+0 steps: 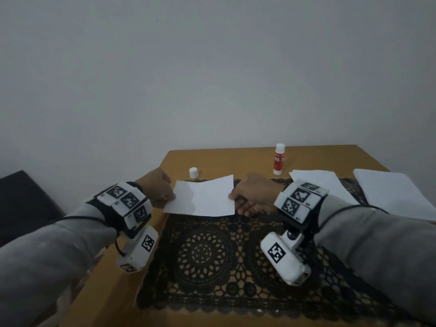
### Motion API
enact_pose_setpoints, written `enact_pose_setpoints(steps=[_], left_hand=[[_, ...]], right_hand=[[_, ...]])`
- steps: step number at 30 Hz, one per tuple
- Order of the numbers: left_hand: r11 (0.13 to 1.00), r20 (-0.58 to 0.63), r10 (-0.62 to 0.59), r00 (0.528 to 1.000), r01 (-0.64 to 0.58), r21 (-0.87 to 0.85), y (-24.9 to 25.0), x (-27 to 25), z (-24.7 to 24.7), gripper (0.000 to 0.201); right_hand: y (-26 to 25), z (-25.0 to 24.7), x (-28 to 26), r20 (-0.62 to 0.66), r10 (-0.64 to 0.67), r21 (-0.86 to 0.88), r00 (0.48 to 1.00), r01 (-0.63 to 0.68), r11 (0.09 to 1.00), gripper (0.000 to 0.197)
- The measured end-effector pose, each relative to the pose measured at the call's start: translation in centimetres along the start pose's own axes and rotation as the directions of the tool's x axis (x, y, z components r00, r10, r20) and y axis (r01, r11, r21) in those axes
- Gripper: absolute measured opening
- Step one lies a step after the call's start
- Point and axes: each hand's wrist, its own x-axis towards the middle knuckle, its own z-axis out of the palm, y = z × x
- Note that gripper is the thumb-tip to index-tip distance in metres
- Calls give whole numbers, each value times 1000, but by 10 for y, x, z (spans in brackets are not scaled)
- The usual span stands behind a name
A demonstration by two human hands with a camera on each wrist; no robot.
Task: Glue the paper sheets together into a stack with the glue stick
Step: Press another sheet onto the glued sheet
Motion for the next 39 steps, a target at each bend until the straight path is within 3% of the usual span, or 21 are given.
enact_pose_setpoints(steps=[4, 9, 15, 20, 25, 30, 34, 39], left_hand=[[992, 1, 47, 999, -47, 113, 2, 8, 4, 13], [975, -6, 80, 997, -77, 209, 3, 16, 6, 12], [940, 13, 104, 995, -102, 325, 0, 14, 6, 7], [806, 35, 228, 973, -210, 553, 2, 5, 14, 17], [654, 100, 301, 949, -281, 702, 15, -10, 22, 16], [614, 70, 554, 830, -464, 639, 48, -28, 49, 15], [530, 215, 687, 694, -681, 504, 93, -60, 98, 16], [370, 400, 746, 533, -830, 417, 141, -78, 168, 26]], right_hand=[[-3, 2, 12, -58, 0, -168, 998, -10, 986, 23], [-6, 3, 20, -70, -44, -350, 997, 17, 936, 15], [-7, 5, 21, -58, -83, -431, 995, 50, 901, 20], [-4, -1, 10, -70, -150, -436, 986, 105, 894, 25], [9, -32, -19, -126, -341, -562, 932, 217, 798, 28], [36, -92, -49, -258, -505, -743, 824, 165, 649, 26], [69, -141, -62, -352, -532, -817, 770, 25, 577, 24], [102, -174, -67, -418, -503, -854, 756, -138, 502, 25]])
